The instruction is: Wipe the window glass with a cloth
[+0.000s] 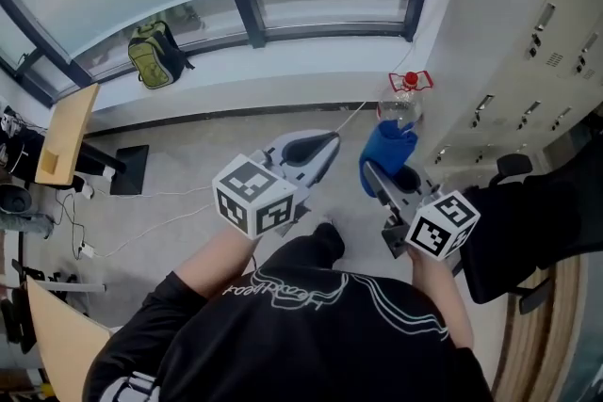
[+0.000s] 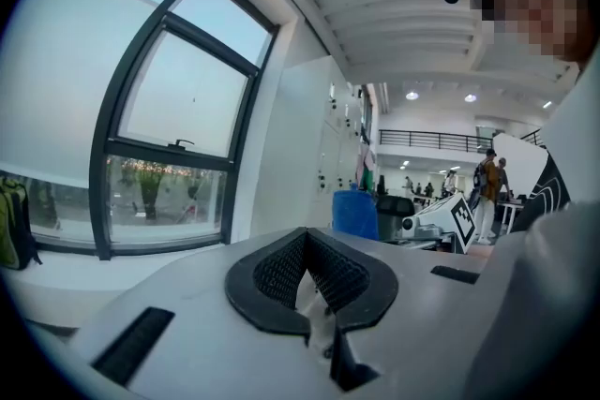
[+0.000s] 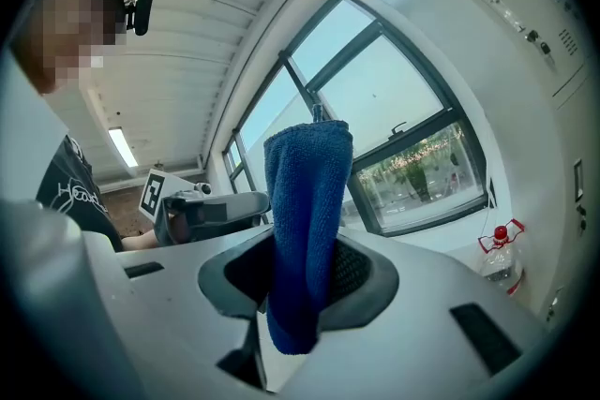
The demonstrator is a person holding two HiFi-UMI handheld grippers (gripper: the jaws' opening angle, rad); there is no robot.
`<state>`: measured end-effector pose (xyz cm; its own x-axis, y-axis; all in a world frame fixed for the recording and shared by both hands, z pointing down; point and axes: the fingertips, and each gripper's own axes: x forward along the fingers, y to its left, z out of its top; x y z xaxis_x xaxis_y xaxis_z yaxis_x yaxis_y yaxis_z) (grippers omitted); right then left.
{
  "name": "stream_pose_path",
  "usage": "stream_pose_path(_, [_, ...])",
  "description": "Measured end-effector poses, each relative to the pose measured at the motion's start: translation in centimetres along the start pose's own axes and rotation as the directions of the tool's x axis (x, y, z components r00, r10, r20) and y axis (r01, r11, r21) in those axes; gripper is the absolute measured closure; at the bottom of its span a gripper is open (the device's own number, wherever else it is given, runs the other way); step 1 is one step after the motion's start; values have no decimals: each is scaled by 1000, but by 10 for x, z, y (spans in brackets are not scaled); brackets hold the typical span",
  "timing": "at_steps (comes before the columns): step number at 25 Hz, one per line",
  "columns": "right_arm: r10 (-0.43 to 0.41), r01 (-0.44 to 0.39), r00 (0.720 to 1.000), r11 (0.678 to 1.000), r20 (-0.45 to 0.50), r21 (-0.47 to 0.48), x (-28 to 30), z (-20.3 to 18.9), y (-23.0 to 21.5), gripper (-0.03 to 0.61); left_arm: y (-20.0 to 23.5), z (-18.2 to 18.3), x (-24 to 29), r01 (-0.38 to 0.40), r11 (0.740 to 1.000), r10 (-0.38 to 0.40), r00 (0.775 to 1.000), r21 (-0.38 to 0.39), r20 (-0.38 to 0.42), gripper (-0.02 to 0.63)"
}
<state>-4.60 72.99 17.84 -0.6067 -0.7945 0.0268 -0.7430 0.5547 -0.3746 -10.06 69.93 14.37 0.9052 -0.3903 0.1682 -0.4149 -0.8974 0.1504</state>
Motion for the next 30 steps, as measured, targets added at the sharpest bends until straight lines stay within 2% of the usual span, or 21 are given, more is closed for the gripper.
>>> stream_pose_path(3, [8, -8, 1000, 999, -20, 33, 23, -10, -20, 485, 28, -12, 12, -5, 1000, 5, 1000, -26, -10, 611])
stream_pose_path(8, [31, -30, 998, 999, -56, 20, 88, -8, -57, 485, 99, -14, 34, -16, 999, 16, 1000, -47, -2, 611])
stream_pose_path(12, [29, -26, 998, 998, -51, 48, 171, 11, -119, 486, 204, -5, 70, -56, 995, 56, 998, -83, -2, 611])
stream_pose_path(17, [21, -15, 997, 997, -79, 73, 305, 40, -222, 485, 369, 10, 138, -98, 985, 98, 995, -144, -7, 611])
stream_pose_path(22, [13, -14, 995, 1000, -95, -2, 442, 79, -318, 485, 523, 14, 201, -143, 973, 141, 990, -183, -22, 611])
stream_pose_path(26, [24, -28, 994, 999, -107, -30, 519, 99, -365, 485, 606, 28, 226, -206, 959, 213, 977, -193, 17, 611])
stream_pose_path(30, [38, -44, 993, 998, -110, -55, 570, 110, -395, 485, 662, 43, 242, -252, 948, 266, 963, -193, 48, 611])
